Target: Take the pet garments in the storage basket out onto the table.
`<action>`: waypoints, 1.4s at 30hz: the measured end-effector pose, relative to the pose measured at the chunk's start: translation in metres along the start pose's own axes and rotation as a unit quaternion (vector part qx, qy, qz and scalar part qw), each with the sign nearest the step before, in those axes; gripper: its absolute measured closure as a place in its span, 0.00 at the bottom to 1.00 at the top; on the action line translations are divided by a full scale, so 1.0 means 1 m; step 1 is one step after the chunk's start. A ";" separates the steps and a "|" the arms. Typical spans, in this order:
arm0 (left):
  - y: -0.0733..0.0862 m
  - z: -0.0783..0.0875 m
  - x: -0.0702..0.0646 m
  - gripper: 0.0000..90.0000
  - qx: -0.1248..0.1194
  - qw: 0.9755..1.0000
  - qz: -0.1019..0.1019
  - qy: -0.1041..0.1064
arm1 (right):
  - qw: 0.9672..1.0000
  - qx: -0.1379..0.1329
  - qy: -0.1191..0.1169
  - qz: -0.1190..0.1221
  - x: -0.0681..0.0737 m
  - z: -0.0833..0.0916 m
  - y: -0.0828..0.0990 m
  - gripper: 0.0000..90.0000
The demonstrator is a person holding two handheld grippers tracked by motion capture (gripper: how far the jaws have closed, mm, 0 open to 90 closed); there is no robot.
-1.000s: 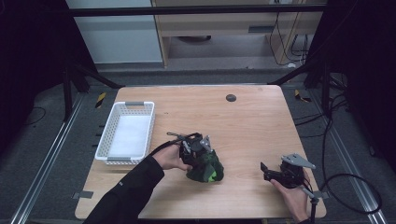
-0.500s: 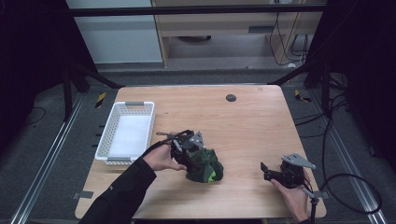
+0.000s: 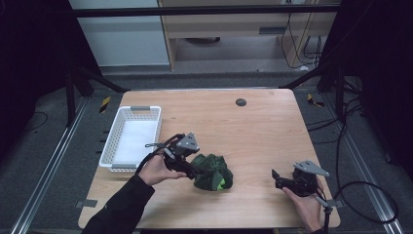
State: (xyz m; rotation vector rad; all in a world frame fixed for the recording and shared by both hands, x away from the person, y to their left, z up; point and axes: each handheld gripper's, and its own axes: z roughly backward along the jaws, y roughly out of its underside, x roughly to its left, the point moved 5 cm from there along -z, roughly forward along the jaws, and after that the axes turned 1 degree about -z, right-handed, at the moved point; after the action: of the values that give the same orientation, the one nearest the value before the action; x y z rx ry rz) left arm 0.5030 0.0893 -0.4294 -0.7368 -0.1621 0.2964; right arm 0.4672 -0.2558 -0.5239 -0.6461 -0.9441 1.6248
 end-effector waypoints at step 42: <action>0.111 0.041 -0.004 0.54 -0.141 0.960 0.187 -0.154 | 1.000 -0.003 -0.007 0.005 0.004 0.001 0.001 0.09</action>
State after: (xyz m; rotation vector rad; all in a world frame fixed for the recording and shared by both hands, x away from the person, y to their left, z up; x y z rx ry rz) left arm 0.4662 0.1916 -0.4754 -1.0035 -0.3668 0.7624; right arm 0.4652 -0.2518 -0.5239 -0.6449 -0.9577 1.6383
